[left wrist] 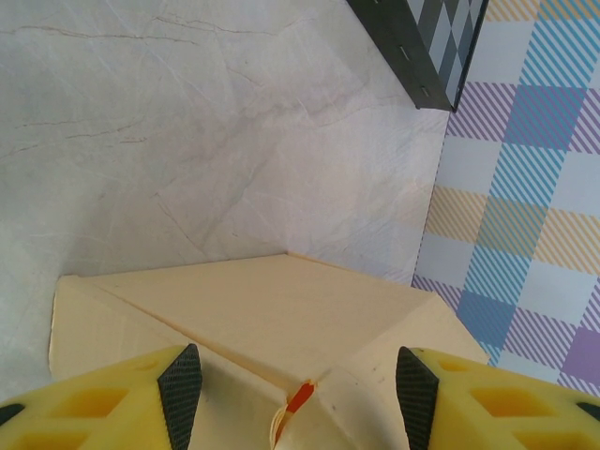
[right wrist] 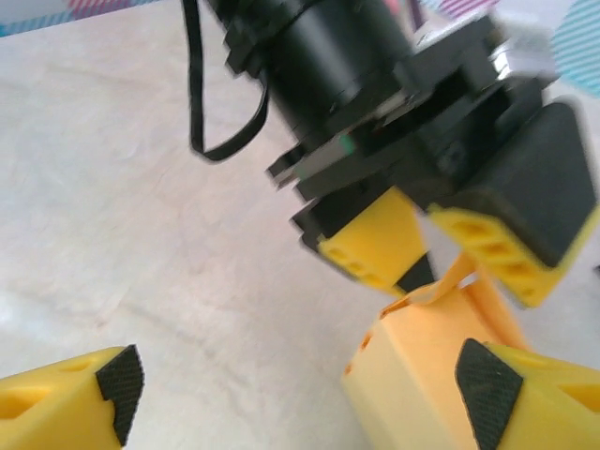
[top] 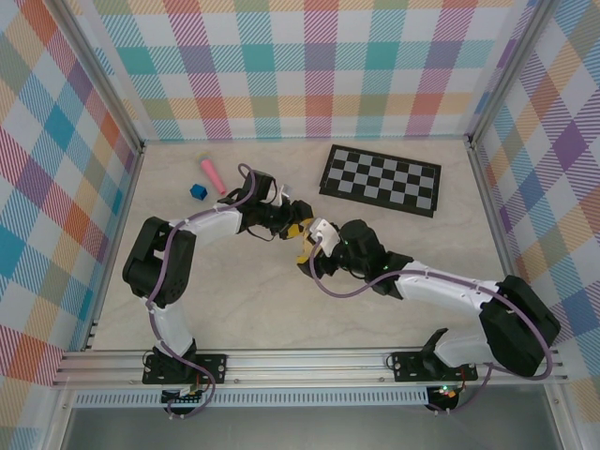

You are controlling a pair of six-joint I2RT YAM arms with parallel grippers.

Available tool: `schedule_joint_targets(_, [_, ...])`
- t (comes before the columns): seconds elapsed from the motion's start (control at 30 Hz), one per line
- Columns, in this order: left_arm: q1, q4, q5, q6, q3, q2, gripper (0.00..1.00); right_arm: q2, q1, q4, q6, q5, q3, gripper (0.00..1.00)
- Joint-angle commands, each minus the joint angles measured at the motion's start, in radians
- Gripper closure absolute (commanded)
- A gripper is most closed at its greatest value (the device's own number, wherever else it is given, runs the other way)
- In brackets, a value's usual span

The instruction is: Fold the paper box

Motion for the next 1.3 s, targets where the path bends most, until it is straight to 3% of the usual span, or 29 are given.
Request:
schedule_joint_targets(0.0, [0.012,-0.099,-0.058,0.008,-0.022,0.055,0.41,0.035,-0.014,0.14,-0.013,0.056,-0.035,0.2])
schedule_joint_targets(0.07, [0.011,-0.1,-0.067,0.0,-0.026,0.05,0.41,0.081,-0.013,0.19,0.04,0.134,-0.016,0.25])
schedule_joint_targets(0.2, [0.011,-0.097,-0.076,-0.022,-0.034,0.046,0.41,0.149,0.004,0.223,0.08,0.128,0.03,0.33])
schedule_joint_targets(0.33, [0.011,-0.071,-0.08,-0.059,-0.056,0.04,0.41,0.166,0.004,0.238,0.155,0.24,0.028,0.43])
schedule_joint_targets(1.03, [0.016,-0.067,-0.09,-0.086,-0.094,-0.001,0.4,0.214,0.052,0.23,0.24,0.323,0.066,0.61])
schedule_joint_targets(1.13, [0.016,-0.072,-0.095,-0.079,-0.093,0.001,0.4,0.18,0.048,0.265,0.222,0.296,0.032,0.58])
schedule_joint_targets(1.27, [0.018,-0.08,-0.107,-0.067,-0.088,0.0,0.4,0.089,0.021,0.225,0.168,0.127,0.011,0.52])
